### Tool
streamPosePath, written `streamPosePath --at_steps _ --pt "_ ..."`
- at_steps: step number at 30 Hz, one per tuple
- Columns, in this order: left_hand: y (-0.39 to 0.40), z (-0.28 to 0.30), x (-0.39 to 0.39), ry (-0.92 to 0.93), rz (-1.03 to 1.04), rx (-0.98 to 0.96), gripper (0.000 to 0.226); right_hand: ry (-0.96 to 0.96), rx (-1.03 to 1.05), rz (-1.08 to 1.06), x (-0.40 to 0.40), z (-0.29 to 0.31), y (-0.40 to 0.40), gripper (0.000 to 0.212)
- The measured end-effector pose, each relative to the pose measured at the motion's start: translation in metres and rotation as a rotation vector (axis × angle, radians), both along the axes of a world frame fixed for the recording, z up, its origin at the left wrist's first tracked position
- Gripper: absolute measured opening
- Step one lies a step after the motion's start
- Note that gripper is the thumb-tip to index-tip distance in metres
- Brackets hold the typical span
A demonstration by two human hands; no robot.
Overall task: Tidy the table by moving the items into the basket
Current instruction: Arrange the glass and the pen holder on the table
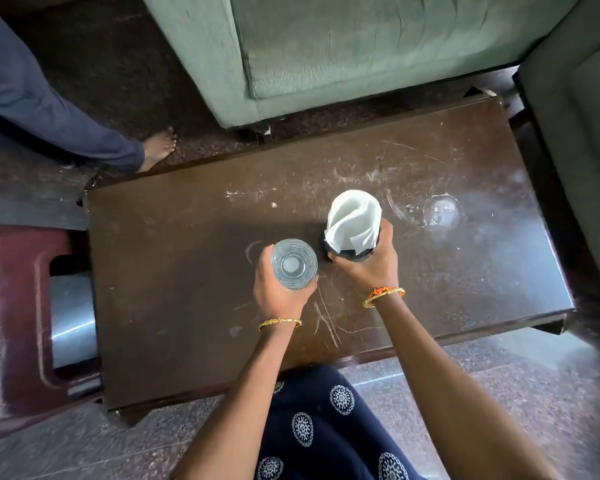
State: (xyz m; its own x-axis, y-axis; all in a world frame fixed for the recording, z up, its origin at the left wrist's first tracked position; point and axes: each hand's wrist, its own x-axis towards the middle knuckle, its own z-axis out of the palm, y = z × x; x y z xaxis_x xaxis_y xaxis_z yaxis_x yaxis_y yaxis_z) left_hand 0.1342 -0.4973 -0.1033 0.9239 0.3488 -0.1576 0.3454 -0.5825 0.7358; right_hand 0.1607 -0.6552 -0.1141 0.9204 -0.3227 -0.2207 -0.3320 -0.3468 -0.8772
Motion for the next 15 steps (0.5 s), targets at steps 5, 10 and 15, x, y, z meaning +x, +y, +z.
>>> streamPosePath --at_steps 5,10,15 --pt "-0.003 -0.005 0.002 -0.037 0.005 -0.004 0.085 0.012 -0.009 0.009 0.003 -0.001 0.002 0.085" --pt "-0.002 -0.013 0.018 -0.037 -0.033 0.001 0.086 0.016 -0.002 0.033 0.013 -0.004 0.001 0.087" --pt "0.0 -0.013 0.028 -0.019 -0.1 -0.008 0.087 0.049 0.027 0.102 0.014 0.005 0.0 0.098"
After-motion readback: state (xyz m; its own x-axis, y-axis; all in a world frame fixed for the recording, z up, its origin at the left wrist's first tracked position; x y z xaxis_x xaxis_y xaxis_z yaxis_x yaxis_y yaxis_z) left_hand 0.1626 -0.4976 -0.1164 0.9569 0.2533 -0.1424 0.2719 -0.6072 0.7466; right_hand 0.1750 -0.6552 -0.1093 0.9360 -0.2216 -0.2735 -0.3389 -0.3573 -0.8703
